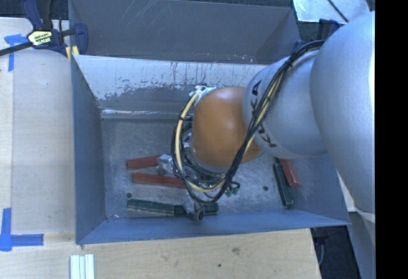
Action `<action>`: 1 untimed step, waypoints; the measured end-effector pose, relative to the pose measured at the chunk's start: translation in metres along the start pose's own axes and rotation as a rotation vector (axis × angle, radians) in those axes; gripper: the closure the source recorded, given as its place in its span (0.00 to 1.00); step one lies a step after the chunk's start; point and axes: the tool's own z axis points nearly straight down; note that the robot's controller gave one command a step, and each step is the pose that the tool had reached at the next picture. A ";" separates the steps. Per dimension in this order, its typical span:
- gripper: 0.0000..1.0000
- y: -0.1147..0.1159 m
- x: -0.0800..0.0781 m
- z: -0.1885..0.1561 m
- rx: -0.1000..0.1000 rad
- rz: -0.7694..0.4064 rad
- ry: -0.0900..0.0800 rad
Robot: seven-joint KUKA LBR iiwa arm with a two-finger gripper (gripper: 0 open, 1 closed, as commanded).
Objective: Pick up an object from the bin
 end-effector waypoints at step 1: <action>0.00 0.036 -0.059 0.000 0.002 0.128 0.002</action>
Offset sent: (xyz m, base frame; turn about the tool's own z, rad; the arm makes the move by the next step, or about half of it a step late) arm 0.0332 0.0576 -0.0007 0.1309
